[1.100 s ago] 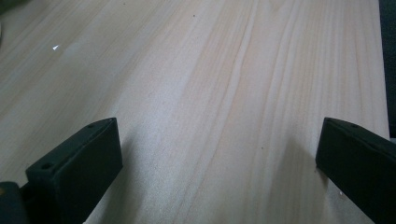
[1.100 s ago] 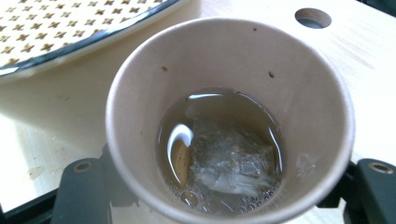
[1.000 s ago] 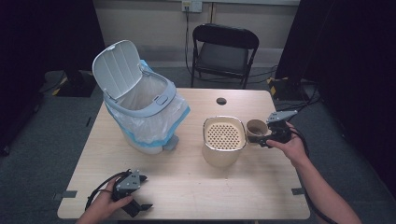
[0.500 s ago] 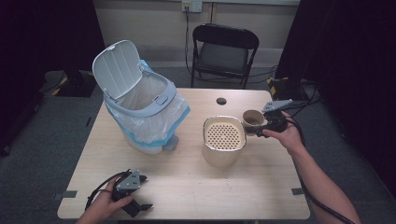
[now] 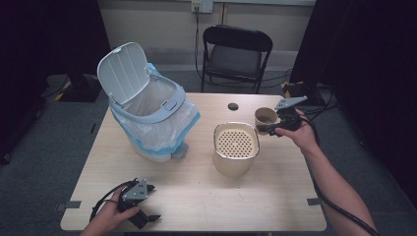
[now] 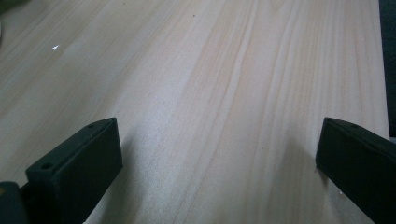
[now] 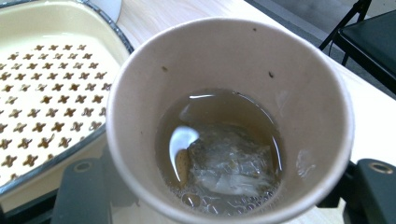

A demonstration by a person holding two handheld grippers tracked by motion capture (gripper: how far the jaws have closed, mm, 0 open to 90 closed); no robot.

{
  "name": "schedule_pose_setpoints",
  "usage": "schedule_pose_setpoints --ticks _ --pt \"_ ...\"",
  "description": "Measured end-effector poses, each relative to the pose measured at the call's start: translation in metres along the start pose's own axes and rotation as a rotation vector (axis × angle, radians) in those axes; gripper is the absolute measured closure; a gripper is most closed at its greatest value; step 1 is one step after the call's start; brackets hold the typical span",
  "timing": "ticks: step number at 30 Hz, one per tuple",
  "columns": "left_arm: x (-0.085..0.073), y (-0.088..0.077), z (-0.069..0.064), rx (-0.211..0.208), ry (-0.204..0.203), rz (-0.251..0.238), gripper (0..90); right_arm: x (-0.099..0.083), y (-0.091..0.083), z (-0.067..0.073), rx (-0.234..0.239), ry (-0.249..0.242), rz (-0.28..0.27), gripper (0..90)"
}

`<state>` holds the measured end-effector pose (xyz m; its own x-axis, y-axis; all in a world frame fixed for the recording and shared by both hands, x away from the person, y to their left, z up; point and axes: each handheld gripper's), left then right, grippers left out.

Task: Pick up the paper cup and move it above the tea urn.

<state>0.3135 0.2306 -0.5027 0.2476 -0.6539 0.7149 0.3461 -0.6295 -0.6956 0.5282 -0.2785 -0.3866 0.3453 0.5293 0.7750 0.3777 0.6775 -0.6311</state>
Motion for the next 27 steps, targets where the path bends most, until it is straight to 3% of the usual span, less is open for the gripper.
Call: schedule_pose_setpoints --ticks 20,27 --pt "0.000 0.000 0.000 0.001 0.002 -0.005 0.0 0.035 -0.003 0.008 -0.042 -0.066 -0.015 29.4" --pt "0.000 0.000 0.000 0.000 0.002 -0.005 0.0 0.041 -0.004 0.017 -0.089 -0.133 0.002 29.5"
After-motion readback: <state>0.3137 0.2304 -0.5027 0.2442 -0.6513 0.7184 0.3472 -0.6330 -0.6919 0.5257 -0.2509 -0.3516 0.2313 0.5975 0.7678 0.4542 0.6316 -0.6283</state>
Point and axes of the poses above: each handheld gripper's, and its own axes: y roughly forward along the jaws, x roughly out of its top, z roughly to its left, and after that the axes turned 7 degrees about x, right-handed
